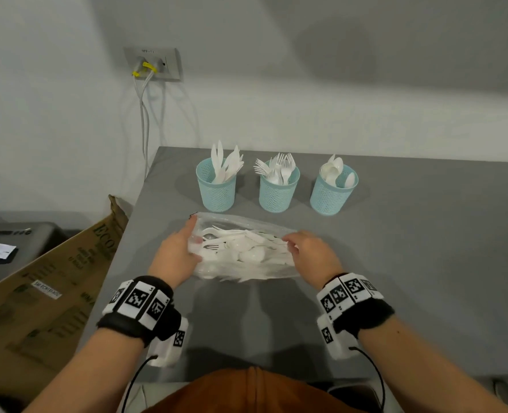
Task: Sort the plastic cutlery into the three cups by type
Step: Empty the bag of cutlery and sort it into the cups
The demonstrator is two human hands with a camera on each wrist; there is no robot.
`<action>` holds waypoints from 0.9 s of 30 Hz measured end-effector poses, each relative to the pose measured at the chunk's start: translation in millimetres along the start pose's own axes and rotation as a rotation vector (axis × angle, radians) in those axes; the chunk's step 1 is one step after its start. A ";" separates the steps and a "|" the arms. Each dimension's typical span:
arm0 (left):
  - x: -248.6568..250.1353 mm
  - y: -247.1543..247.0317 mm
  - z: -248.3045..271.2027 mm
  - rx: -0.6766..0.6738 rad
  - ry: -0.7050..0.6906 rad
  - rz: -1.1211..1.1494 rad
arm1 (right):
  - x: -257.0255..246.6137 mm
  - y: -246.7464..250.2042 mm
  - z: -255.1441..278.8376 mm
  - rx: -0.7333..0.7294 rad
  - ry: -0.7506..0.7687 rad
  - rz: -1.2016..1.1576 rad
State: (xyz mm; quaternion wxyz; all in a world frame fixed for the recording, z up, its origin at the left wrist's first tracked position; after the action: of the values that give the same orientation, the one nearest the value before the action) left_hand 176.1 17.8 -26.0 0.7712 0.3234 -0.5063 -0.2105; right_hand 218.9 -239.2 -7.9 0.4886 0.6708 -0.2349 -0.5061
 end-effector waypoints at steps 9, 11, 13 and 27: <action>-13.6 -12.7 -3.0 -0.100 0.029 -0.007 | -0.3 -23.3 -5.8 -0.252 0.020 0.284; -10.6 -15.5 -3.5 -0.138 0.020 -0.015 | -3.2 -28.8 -13.0 -0.288 0.038 0.262; -10.4 -15.4 -3.1 -0.133 0.016 -0.036 | -4.6 -35.2 -20.9 -0.329 0.051 0.262; -5.4 -12.9 -13.1 -0.155 -0.039 0.048 | -38.1 -48.0 -56.1 -0.365 0.183 0.210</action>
State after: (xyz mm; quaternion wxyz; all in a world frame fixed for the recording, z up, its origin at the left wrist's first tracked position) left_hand 186.0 16.0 -42.4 0.7888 0.2463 -0.5110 -0.2366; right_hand 246.9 -165.2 -33.0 0.6711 0.5864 -0.1624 -0.4236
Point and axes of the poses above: each hand's wrist, its own z-axis away from the middle knuckle, its own y-axis out of the back of the hand, x = y × z, the point moved 9 cm from there along -z, towards the middle knuckle, and after that the axes turned 8 degrees about y, right-handed, at the moved point
